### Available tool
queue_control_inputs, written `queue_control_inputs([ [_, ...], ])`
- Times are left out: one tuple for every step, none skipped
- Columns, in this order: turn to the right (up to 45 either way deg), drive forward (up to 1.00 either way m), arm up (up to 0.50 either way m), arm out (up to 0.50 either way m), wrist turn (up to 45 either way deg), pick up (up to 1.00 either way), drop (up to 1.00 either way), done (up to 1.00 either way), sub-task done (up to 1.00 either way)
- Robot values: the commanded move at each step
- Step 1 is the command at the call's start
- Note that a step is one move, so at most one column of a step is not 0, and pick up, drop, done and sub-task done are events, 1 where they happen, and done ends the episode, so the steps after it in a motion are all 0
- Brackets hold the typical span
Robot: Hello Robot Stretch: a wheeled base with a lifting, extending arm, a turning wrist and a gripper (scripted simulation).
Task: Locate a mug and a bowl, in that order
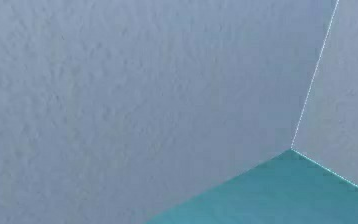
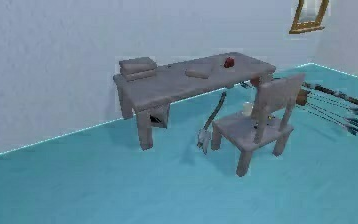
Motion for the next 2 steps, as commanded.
queue_control_inputs([
  [45.0, 0.00, 0.00, 0.00, 0.0, 0.00, 0.00, 0.00, 0.00],
  [45.0, 0.00, 0.00, 0.00, 0.0, 0.00, 0.00, 0.00, 0.00],
])
